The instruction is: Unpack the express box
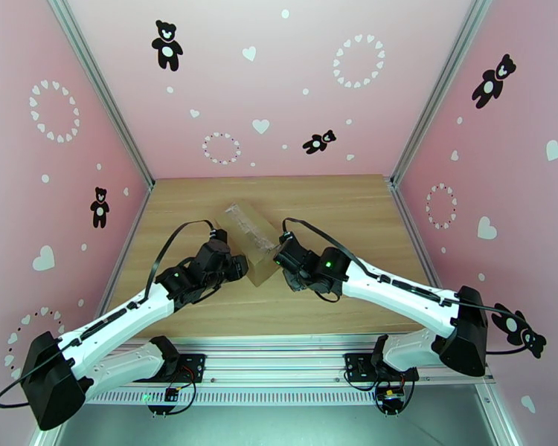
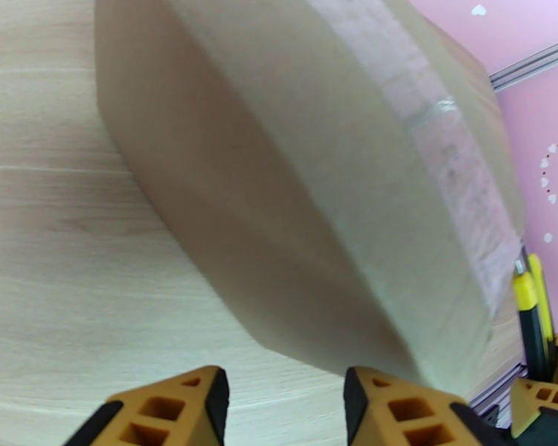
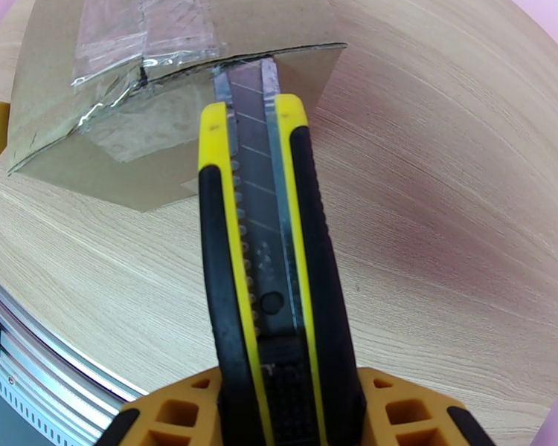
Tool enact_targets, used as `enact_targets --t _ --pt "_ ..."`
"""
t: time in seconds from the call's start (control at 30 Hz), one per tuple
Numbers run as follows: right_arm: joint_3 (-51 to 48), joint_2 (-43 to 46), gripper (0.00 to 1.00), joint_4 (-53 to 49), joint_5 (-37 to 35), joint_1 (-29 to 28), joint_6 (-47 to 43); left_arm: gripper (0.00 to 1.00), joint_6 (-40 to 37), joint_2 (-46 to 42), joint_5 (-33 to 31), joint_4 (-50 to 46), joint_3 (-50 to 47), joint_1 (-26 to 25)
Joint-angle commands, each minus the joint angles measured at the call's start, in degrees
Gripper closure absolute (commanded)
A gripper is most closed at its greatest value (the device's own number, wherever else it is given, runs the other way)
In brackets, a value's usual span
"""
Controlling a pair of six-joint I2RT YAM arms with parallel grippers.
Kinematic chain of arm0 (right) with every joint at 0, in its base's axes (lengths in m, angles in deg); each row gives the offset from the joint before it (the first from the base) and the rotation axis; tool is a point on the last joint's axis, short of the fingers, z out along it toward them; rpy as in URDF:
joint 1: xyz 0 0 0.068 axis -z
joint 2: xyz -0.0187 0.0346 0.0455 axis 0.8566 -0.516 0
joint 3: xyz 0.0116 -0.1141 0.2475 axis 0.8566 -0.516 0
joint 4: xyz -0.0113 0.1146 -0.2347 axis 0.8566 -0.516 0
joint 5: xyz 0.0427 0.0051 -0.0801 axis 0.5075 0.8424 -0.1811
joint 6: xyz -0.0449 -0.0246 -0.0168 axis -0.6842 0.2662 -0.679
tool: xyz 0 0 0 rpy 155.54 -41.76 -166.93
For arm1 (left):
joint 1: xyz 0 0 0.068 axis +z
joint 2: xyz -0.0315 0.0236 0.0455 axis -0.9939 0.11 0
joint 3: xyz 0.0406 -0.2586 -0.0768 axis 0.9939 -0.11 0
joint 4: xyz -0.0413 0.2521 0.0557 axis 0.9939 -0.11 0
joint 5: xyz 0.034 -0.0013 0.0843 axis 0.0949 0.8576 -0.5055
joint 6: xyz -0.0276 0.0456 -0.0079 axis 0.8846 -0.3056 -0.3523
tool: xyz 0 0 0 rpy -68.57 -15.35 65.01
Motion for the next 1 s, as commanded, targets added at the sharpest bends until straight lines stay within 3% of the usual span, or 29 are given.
enact_targets --t 0.0,0.97 --pt "1.87 -1.33 1.00 -0.72 0.35 -0.62 -0.31 0.51 1.29 1.09 1.32 2.40 -0.77 -0.58" --pt "5.94 -4.52 1.00 -2.47 -1.78 -4.52 -0.84 0.52 2.49 3.69 0.22 4.55 1.33 -1.45"
